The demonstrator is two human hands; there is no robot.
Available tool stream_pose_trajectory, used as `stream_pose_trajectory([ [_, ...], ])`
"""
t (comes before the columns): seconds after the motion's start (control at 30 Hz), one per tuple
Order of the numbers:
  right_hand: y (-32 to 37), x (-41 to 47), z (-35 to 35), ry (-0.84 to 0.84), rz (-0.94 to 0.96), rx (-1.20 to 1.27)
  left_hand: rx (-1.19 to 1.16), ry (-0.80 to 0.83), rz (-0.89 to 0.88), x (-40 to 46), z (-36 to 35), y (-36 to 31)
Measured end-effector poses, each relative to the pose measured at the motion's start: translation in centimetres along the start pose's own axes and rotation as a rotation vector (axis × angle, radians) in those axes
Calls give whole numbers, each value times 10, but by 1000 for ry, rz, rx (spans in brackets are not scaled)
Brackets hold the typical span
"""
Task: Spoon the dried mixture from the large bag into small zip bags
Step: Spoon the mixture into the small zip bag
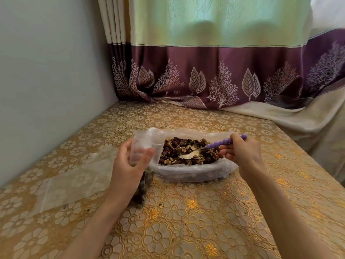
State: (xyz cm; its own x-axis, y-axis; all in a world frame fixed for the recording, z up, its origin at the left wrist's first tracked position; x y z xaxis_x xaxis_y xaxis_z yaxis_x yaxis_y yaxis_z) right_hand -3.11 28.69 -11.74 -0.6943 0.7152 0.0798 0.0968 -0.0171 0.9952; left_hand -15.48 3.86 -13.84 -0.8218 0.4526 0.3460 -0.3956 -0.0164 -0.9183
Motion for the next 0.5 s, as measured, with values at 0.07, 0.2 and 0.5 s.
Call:
stream_pose_trajectory([
  [0.07,4,-1,0,-4,15,30,-1,6,0,0,-1,0],
  [0.2,18,-6,-6,26,66,96,7,-1,-5,-1,-2,-1],
  [0.5,65,-34,-33,176,232,245,24,-8,-20,-2,-4,-4],
])
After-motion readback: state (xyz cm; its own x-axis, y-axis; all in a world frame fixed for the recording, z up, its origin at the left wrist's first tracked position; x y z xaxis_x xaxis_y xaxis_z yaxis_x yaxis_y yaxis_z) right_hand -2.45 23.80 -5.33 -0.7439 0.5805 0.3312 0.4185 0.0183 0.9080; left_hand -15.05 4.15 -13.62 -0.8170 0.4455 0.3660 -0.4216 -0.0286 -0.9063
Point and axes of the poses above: each hand's wrist, its own x-axis towards the middle knuckle, its own z-axis out of the back of the hand, y = z × x, the point moved 6 cm from there along x, towards the middle knuckle, and after that the axes turned 9 degrees about y, right-handed, at the moved point
